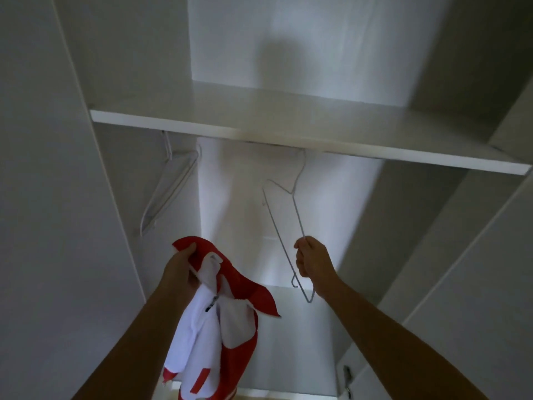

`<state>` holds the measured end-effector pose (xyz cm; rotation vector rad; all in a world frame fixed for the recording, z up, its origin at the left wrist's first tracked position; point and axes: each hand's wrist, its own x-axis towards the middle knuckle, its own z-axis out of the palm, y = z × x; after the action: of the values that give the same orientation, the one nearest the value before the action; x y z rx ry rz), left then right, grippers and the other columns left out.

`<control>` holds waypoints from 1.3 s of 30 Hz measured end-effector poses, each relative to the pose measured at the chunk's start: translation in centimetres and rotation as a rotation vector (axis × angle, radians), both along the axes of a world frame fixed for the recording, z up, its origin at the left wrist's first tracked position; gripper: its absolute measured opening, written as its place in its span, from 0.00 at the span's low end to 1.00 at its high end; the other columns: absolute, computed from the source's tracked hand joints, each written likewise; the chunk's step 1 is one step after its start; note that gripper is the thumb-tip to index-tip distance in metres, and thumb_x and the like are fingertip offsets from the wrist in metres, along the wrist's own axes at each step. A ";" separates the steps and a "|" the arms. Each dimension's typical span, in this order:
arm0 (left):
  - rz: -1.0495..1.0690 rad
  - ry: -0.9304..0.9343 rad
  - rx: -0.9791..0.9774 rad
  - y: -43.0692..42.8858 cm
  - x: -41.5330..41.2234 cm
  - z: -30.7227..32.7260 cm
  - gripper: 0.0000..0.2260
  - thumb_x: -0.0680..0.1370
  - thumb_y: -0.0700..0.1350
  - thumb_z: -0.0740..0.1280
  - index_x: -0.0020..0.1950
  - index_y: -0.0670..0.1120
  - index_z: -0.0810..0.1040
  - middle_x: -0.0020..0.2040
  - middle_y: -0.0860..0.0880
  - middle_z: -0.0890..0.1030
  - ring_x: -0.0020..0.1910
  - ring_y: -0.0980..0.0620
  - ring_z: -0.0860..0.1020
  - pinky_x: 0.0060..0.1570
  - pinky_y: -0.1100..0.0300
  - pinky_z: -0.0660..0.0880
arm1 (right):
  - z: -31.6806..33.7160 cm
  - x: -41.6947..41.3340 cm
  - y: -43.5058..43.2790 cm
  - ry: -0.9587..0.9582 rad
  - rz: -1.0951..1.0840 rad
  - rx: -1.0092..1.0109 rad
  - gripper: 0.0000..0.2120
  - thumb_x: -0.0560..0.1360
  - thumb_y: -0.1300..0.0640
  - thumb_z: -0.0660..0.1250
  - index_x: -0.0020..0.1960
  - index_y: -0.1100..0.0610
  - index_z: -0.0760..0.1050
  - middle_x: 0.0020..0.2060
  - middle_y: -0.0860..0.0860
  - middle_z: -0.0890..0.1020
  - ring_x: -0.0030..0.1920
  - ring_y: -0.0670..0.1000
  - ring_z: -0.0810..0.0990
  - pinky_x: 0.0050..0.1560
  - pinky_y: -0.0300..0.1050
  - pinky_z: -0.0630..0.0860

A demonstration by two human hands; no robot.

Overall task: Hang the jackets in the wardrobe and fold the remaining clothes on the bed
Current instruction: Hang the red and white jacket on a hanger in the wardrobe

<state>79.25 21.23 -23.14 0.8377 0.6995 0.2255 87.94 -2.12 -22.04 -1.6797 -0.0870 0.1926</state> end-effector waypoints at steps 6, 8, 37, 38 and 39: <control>-0.086 -0.035 0.060 -5.0 -1.2 0.6 0.11 0.80 0.43 0.62 0.56 0.37 0.74 0.46 0.42 0.80 0.44 0.45 0.79 0.41 0.53 0.75 | -4.9 -7.3 -8.4 0.001 -0.011 0.044 0.02 0.78 0.60 0.63 0.47 0.56 0.75 0.23 0.47 0.71 0.22 0.44 0.67 0.22 0.36 0.64; -0.123 -0.030 0.088 -6.8 -1.7 0.5 0.09 0.80 0.42 0.61 0.55 0.37 0.74 0.45 0.41 0.80 0.43 0.45 0.79 0.41 0.53 0.75 | -3.9 -5.9 -9.0 0.037 -0.053 0.019 0.05 0.78 0.57 0.64 0.47 0.58 0.76 0.24 0.46 0.70 0.22 0.43 0.67 0.23 0.36 0.64; -0.097 -0.073 0.203 -8.9 -7.3 1.4 0.12 0.77 0.40 0.65 0.34 0.41 0.77 0.27 0.47 0.80 0.27 0.51 0.80 0.28 0.62 0.77 | -6.3 -14.5 -13.4 -0.108 0.204 -0.016 0.27 0.81 0.54 0.57 0.23 0.49 0.69 0.19 0.45 0.68 0.21 0.43 0.64 0.25 0.34 0.62; -0.127 -0.071 0.262 -8.7 -7.4 1.4 0.10 0.76 0.38 0.66 0.34 0.41 0.77 0.28 0.46 0.81 0.27 0.52 0.80 0.27 0.63 0.77 | -6.5 -14.4 -13.5 -0.108 0.217 -0.033 0.27 0.81 0.54 0.57 0.23 0.49 0.68 0.19 0.45 0.67 0.21 0.43 0.64 0.25 0.33 0.62; -0.144 -0.063 0.337 -8.5 -7.4 1.4 0.09 0.76 0.36 0.66 0.36 0.40 0.78 0.28 0.46 0.81 0.28 0.52 0.80 0.27 0.63 0.77 | -6.8 -14.4 -13.7 -0.100 0.228 -0.045 0.26 0.81 0.54 0.58 0.23 0.49 0.68 0.19 0.45 0.67 0.21 0.44 0.63 0.25 0.33 0.61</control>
<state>71.84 12.77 -21.75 1.1934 0.5458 0.2423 73.55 -15.77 -28.88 -1.7224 -0.3526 0.2833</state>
